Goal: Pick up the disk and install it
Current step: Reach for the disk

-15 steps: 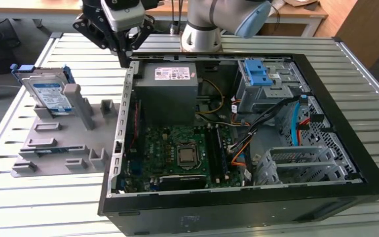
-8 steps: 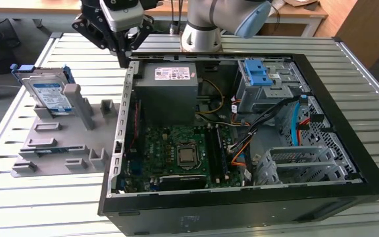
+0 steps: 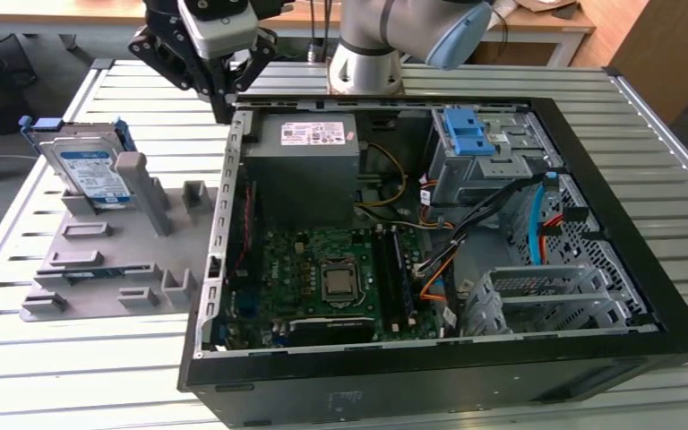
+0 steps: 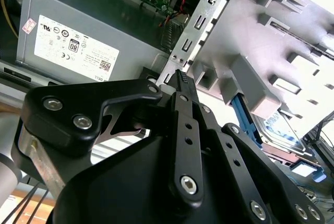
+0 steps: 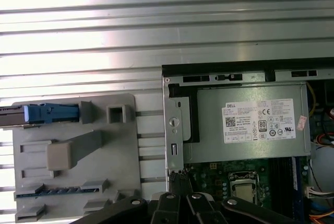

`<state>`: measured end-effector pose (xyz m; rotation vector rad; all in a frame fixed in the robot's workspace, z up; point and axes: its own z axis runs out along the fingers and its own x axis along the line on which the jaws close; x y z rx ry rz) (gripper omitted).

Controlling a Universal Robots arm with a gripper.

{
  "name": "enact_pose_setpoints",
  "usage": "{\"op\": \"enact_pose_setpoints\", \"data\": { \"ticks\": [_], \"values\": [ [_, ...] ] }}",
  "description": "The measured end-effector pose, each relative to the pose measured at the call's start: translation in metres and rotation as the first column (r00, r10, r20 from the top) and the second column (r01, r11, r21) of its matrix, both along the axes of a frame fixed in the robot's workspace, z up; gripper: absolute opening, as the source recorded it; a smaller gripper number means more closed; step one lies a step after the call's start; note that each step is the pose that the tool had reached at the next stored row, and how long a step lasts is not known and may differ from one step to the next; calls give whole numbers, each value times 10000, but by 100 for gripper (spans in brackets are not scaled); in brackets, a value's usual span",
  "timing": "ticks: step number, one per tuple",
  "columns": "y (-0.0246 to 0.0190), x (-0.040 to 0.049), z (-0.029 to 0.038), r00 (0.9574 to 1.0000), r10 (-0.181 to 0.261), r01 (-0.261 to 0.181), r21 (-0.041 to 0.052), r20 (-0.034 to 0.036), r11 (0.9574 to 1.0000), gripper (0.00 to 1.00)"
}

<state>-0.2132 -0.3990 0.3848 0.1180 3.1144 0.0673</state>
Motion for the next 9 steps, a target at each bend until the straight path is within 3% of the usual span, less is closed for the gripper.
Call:
{"op": "enact_pose_setpoints", "data": {
  "ticks": [9],
  "values": [
    [0, -27, -9, 10000, 0, 0, 2, 1, 10000, 11]
  ]
}}
